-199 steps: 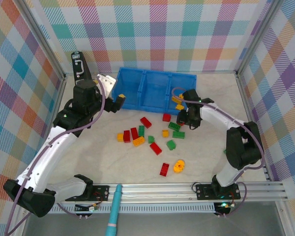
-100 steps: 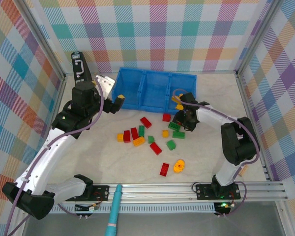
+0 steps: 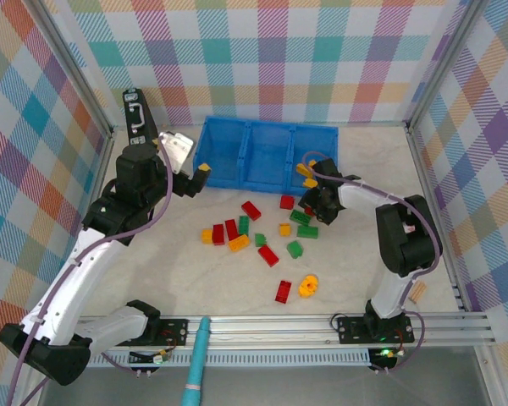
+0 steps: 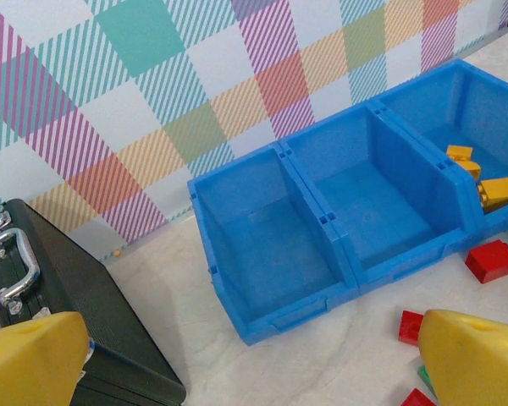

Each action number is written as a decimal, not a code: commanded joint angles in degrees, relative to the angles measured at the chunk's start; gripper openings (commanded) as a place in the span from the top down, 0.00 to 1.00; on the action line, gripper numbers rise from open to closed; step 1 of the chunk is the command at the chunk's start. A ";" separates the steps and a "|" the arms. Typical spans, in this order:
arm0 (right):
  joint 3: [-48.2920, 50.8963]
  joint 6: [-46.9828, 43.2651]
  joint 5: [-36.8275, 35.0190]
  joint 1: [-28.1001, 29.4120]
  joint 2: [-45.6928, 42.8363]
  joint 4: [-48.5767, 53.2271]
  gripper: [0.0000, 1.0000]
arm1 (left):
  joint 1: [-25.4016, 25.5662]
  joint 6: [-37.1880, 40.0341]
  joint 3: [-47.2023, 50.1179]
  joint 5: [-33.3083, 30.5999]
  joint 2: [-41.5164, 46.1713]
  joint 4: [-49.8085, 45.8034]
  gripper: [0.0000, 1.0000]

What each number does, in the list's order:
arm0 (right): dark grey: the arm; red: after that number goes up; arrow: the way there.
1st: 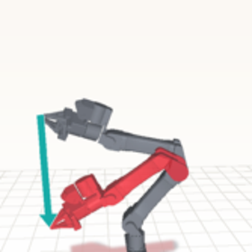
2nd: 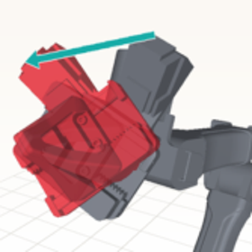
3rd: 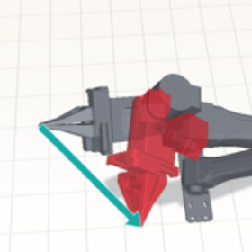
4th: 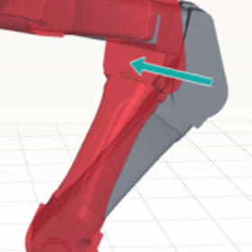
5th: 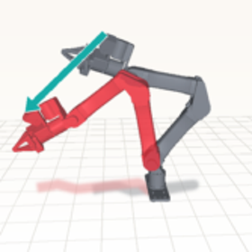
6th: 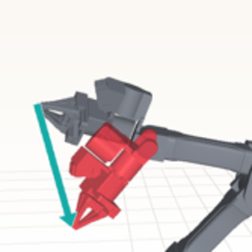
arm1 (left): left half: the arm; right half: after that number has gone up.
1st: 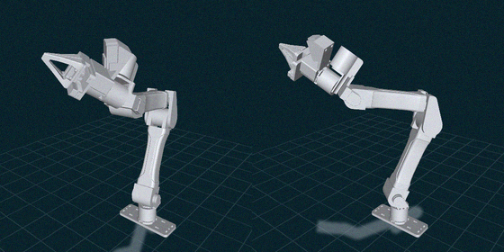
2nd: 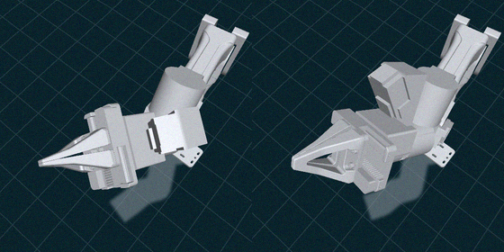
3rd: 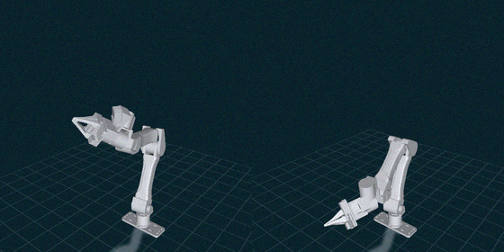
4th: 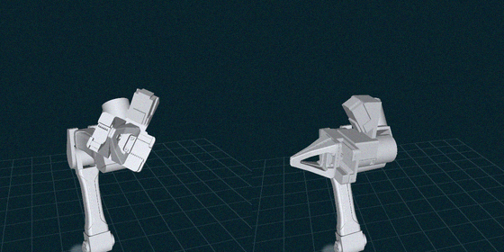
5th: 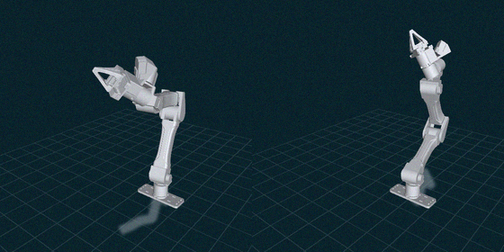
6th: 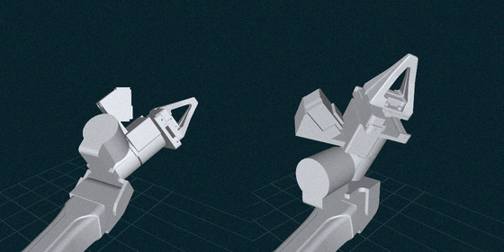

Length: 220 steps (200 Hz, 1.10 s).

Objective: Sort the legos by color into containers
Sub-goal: Pick up the lego from the center of the table.

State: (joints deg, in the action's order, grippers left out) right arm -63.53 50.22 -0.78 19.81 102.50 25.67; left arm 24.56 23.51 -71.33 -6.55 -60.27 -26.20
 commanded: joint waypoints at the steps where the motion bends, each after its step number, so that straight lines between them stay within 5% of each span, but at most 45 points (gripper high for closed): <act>1: -1.23 1.10 0.37 -0.65 1.75 0.32 0.35 | -0.42 0.75 0.24 -0.40 0.23 1.23 0.00; 41: -2.92 0.58 0.51 -0.76 4.30 1.72 0.39 | -0.39 1.00 0.57 -0.79 0.53 1.50 0.00; 131: -1.95 -2.57 -1.35 -1.01 3.92 4.12 0.66 | -0.43 1.13 0.80 -0.62 0.23 1.67 0.00; 220: -11.35 -24.32 -7.77 0.87 -6.20 12.85 0.69 | -0.39 1.53 0.38 -1.05 -0.08 1.24 0.00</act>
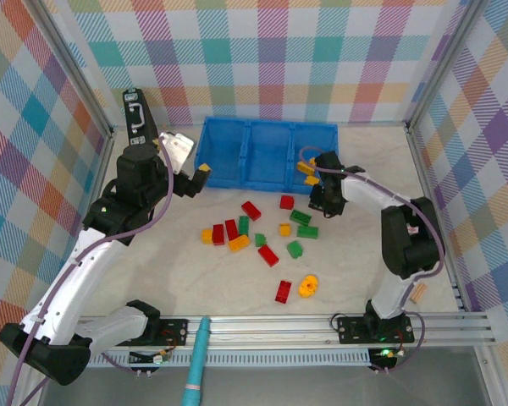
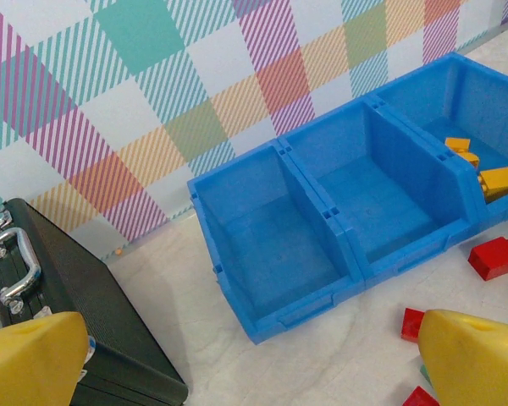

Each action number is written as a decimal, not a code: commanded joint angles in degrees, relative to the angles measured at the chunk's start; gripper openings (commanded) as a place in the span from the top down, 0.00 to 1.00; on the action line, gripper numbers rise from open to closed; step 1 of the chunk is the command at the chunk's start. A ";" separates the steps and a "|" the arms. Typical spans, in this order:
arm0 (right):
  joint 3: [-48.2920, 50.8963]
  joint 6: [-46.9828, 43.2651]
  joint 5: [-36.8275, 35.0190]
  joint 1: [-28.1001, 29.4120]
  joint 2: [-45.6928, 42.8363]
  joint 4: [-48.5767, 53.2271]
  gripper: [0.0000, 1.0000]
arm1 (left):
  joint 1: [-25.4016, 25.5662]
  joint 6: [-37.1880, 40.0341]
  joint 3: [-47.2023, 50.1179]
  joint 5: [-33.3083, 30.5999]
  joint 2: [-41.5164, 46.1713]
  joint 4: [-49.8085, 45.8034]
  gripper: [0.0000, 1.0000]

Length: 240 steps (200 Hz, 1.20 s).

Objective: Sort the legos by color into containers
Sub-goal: Pick up the lego from the center of the table, then place the lego in the container.

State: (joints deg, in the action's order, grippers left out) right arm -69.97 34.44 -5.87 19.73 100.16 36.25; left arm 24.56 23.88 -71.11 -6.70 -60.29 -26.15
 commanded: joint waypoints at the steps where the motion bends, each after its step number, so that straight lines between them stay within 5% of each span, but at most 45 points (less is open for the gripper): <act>1: -5.13 -8.79 -2.67 0.99 -3.89 2.22 0.69 | -0.39 1.12 0.13 -0.88 -0.03 1.19 0.00; 114: -39.54 -35.20 -1.26 9.04 19.76 -3.20 0.65 | -0.39 2.97 1.67 -1.76 2.16 2.84 0.00; 163: -38.88 -45.55 -4.14 11.98 24.59 -10.23 0.64 | -0.39 3.10 0.90 -0.85 1.06 2.54 0.00; 240: -42.07 -48.39 -4.15 12.65 30.85 -8.70 0.61 | -0.39 3.59 -0.48 2.59 -0.26 1.34 0.00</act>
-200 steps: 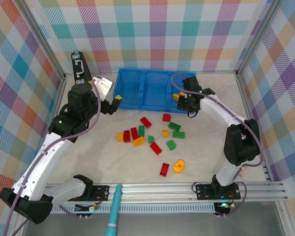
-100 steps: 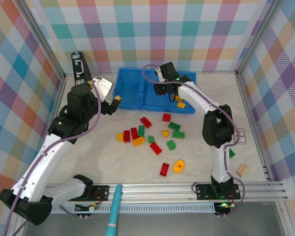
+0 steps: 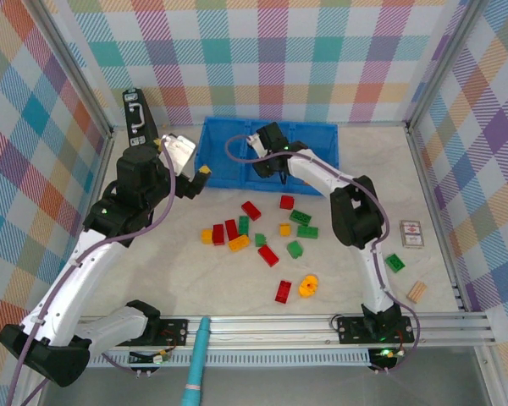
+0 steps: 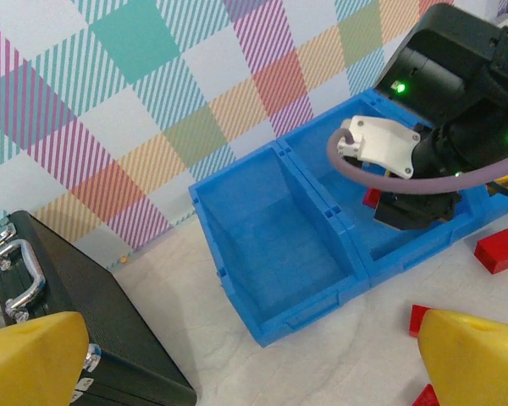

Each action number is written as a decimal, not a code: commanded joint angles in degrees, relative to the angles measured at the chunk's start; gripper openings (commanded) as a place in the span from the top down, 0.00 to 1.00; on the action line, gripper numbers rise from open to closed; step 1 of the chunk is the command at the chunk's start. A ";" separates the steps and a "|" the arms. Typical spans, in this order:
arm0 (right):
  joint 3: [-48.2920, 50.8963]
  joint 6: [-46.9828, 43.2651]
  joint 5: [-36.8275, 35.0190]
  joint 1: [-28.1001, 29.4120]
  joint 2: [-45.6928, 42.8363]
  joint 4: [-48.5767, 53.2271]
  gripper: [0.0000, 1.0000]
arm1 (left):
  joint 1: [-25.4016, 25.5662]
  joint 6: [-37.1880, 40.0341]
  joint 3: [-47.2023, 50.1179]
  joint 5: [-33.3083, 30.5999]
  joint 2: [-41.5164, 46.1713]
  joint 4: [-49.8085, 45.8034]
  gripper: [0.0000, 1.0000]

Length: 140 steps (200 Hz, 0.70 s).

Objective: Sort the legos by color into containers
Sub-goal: Place the lego in the container.

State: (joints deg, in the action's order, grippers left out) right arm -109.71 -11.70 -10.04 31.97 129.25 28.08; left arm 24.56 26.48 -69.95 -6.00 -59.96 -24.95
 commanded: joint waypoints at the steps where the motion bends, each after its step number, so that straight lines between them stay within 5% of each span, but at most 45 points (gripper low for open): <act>1: -2.30 -2.26 0.02 0.40 1.82 -0.55 0.61 | -0.39 1.05 -1.57 2.01 -0.59 0.11 0.00; 140: -2.33 0.23 5.03 0.82 -1.02 -0.09 0.47 | -0.36 1.25 -2.97 3.57 -2.72 -1.08 0.00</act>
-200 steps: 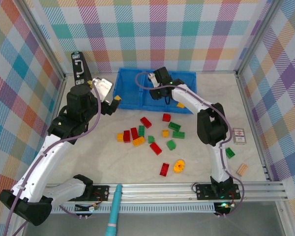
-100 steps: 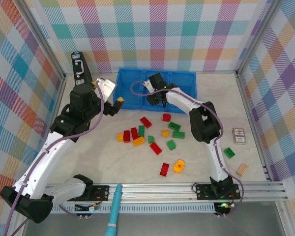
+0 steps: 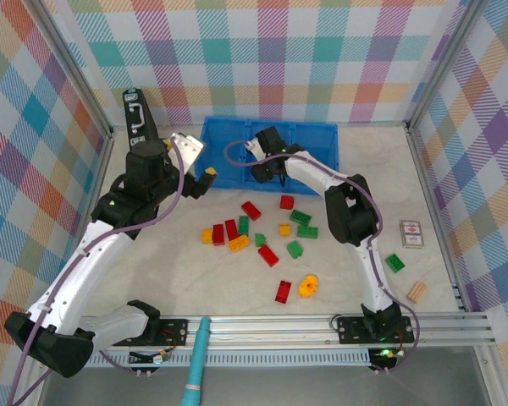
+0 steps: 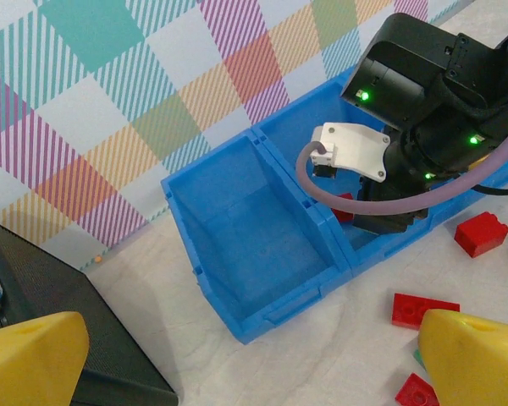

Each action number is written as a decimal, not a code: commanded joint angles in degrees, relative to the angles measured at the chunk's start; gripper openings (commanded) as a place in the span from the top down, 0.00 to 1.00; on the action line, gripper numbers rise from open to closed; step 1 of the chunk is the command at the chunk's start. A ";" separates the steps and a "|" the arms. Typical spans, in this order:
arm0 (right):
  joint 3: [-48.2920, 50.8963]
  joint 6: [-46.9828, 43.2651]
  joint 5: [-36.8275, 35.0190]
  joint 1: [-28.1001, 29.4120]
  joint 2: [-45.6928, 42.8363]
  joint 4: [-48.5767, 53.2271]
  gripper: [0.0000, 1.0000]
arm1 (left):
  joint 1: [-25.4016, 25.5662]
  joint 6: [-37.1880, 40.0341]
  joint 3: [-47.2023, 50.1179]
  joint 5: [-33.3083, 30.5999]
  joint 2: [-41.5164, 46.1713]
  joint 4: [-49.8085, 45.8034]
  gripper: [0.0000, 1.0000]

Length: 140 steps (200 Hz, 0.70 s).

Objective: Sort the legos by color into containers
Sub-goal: Place the lego in the container, then pick up the lego from the center of the table.

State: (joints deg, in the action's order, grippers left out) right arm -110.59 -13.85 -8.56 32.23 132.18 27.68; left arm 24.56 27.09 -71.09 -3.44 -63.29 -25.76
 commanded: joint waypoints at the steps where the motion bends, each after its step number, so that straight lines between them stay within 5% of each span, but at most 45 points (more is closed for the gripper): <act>1: -1.34 2.49 3.59 0.60 -4.08 0.38 0.47 | -0.38 0.66 -1.80 1.04 0.61 -0.26 0.00; 68: 7.65 22.01 8.44 0.73 -18.66 4.71 0.44 | -0.39 -0.28 1.51 1.73 3.93 1.93 0.00; 140: 27.61 43.28 0.82 0.60 -31.13 10.44 0.41 | -0.37 -0.98 5.79 1.79 7.94 5.88 0.00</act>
State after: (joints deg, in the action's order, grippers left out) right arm -87.24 19.57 -5.93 32.64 102.67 34.26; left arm 24.56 26.61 -66.00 -2.39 -56.23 -22.68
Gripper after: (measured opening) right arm 0.577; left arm 0.998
